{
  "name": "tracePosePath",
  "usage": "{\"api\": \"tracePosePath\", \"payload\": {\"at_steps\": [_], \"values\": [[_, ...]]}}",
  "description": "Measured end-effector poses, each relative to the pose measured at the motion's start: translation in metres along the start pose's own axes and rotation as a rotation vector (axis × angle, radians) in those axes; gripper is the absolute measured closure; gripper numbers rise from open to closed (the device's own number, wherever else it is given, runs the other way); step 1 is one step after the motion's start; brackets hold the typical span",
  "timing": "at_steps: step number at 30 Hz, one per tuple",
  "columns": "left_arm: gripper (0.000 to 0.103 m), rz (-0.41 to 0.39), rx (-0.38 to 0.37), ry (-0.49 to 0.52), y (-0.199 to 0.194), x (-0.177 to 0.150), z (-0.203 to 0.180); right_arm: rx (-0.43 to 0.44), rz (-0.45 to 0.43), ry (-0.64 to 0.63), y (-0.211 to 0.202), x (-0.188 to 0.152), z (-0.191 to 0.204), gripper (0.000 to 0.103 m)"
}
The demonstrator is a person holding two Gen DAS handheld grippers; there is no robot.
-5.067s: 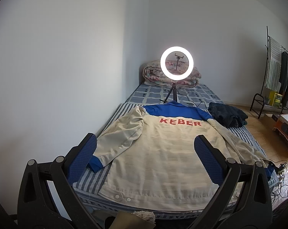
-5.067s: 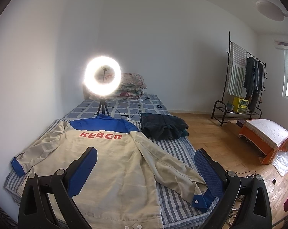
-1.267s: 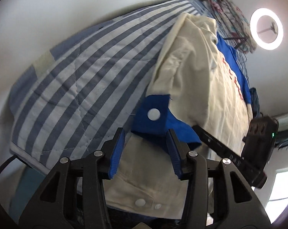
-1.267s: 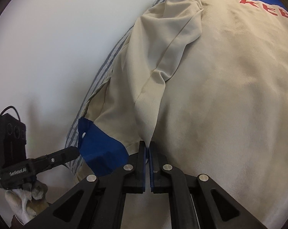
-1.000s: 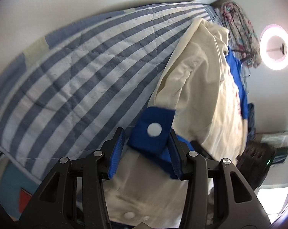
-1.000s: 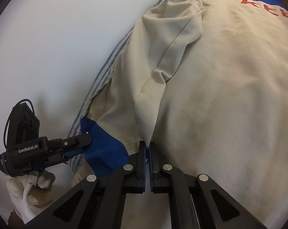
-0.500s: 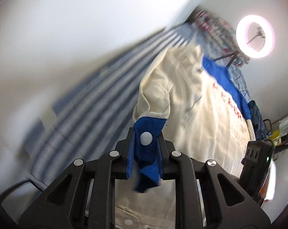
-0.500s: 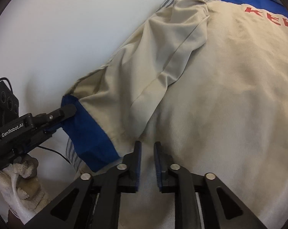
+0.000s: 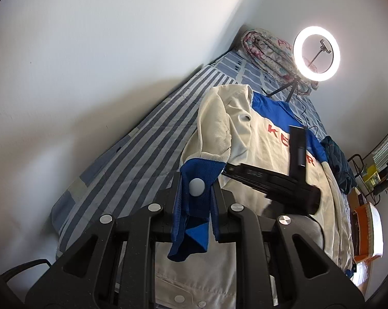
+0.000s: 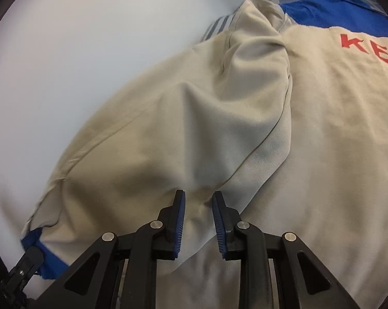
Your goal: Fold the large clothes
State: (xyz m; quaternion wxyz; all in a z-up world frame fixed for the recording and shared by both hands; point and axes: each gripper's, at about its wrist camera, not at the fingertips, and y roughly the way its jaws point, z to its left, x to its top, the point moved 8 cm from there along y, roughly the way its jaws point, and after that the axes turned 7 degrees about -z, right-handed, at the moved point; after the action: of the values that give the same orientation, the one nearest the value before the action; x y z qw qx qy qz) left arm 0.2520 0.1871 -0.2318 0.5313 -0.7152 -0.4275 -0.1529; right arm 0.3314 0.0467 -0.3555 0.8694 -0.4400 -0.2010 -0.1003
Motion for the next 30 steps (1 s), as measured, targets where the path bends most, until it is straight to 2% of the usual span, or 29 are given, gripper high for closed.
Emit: {"api": "tracePosePath", "payload": {"at_steps": [3,6,9,13,17,19,20,21,22,23,24,25,26,30], "values": [[0.085,0.028,-0.024,0.005,0.004,-0.008,-0.005,-0.009,0.033,0.006,0.016,-0.003,-0.002,0.080],[0.085,0.030,-0.033,0.039,0.003,-0.014,-0.014,-0.011,0.073,-0.007,0.010,0.005,0.001,0.078],[0.085,0.023,-0.050,0.071,-0.002,-0.018,-0.024,-0.020,0.012,-0.027,-0.013,0.043,0.004,0.069],[0.085,0.035,-0.074,0.109,-0.004,-0.030,-0.041,-0.003,-0.070,-0.013,-0.042,0.095,0.019,0.048],[0.085,0.044,-0.092,0.159,-0.007,-0.043,-0.057,-0.035,-0.081,-0.062,-0.036,0.128,0.046,0.048],[0.085,0.046,-0.096,0.183,-0.009,-0.048,-0.062,-0.069,-0.054,-0.082,-0.029,0.136,0.048,0.048],[0.085,0.049,-0.098,0.193,-0.009,-0.051,-0.064,-0.096,-0.027,-0.093,-0.019,0.139,0.048,0.048],[0.085,0.053,-0.099,0.200,-0.009,-0.053,-0.066,-0.123,-0.006,-0.105,-0.017,0.126,0.048,0.048],[0.086,0.059,-0.101,0.206,-0.009,-0.056,-0.069,-0.150,0.012,-0.120,-0.011,0.124,0.049,0.055],[0.086,0.063,-0.103,0.213,-0.008,-0.059,-0.072,-0.169,0.028,-0.138,-0.005,0.124,0.050,0.068],[0.086,0.067,-0.106,0.222,-0.009,-0.062,-0.075,-0.181,0.033,-0.152,-0.009,0.116,0.047,0.075],[0.086,0.069,-0.108,0.235,-0.010,-0.066,-0.077,-0.186,0.028,-0.161,-0.010,0.116,0.045,0.089],[0.086,0.069,-0.111,0.248,-0.011,-0.069,-0.080,-0.179,0.019,-0.160,-0.014,0.115,0.045,0.097],[0.086,0.068,-0.129,0.303,-0.017,-0.079,-0.092,-0.133,-0.040,-0.111,-0.045,0.112,0.033,0.100]]}}
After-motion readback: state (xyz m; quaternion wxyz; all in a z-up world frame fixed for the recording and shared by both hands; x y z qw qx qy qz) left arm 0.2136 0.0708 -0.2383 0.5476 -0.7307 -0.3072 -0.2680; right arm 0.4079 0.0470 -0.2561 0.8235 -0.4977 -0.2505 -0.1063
